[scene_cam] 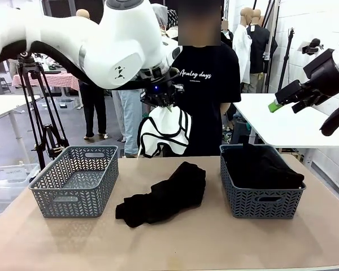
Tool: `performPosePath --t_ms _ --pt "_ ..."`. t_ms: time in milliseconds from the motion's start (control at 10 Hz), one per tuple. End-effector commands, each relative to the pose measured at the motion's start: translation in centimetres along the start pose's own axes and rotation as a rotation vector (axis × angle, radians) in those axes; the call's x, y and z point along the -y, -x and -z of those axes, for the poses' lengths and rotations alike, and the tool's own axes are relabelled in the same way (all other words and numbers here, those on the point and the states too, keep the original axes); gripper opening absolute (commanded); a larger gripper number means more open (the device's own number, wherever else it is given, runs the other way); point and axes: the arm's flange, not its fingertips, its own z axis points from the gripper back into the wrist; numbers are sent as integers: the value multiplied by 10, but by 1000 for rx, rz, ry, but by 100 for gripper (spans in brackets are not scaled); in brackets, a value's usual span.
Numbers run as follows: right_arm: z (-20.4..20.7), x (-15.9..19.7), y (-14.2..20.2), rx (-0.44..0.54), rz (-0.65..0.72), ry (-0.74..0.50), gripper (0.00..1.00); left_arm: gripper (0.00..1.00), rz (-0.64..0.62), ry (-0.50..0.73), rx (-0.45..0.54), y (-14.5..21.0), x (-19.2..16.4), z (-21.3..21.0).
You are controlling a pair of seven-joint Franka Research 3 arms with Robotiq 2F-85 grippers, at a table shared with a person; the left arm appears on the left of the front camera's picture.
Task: Sort the tops and bottoms.
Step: Lift clothes from the center of the table with your left hand.
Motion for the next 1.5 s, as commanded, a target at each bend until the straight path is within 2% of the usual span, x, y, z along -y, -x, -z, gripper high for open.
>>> performPosePath --t_ms 0,200,300,1400 --pt "1 0 1 -5 2 -5 100 0 15 49 20 13 -8 -9" --pt "1 0 1 -5 2 -5 100 0 -22 81 65 21 -23 -22" --pt "1 0 1 -5 2 -5 100 0 1 28 21 6 0 -11" --pt "1 0 1 -5 2 -5 100 0 1 28 21 6 0 -11"
